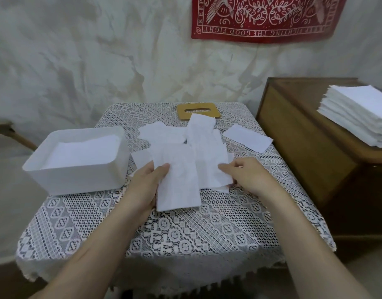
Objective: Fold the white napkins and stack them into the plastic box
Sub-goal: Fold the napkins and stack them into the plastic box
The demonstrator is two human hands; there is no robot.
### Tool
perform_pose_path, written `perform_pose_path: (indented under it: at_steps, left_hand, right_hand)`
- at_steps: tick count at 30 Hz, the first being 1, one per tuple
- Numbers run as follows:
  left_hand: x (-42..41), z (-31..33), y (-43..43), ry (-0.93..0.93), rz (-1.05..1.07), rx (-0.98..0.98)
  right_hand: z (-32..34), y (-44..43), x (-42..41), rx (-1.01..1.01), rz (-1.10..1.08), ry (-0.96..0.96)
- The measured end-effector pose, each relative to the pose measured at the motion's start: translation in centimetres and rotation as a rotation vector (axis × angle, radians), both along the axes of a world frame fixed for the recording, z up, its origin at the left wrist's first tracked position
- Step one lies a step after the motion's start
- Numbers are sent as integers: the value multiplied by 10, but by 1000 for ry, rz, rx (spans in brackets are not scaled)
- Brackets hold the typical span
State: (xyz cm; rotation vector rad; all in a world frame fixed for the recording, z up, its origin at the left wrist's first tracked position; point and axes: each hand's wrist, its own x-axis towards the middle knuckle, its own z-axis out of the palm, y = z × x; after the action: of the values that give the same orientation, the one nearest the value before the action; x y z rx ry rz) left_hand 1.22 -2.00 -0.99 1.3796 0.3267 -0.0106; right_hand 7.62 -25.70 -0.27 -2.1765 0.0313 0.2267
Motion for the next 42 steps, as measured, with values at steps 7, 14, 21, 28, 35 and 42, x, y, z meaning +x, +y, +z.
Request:
perform_pose_path:
  at_steps: [7,14,21,28,35,42]
  left_hand:
    - [5,0,1,4,-11,10]
    - [6,3,-2,16,-1,-31]
    - [2,6,-6,13,-18,-123]
    - [2,7,-8,22,-12,-156]
    - [5,4,-7,5,-20,-147]
    - [7,2,-7,-10,-20,-170]
  right_hand:
    - [-9,18,19,-290,-120,-241]
    - [5,13,23,237,-149,-315]
    - [24,22,-6,682,20,-190]
    - [5,26,-8,424,87,7]
    - [-5,19,5,211,13,-108]
    - [6,24,-2,551,47,-88]
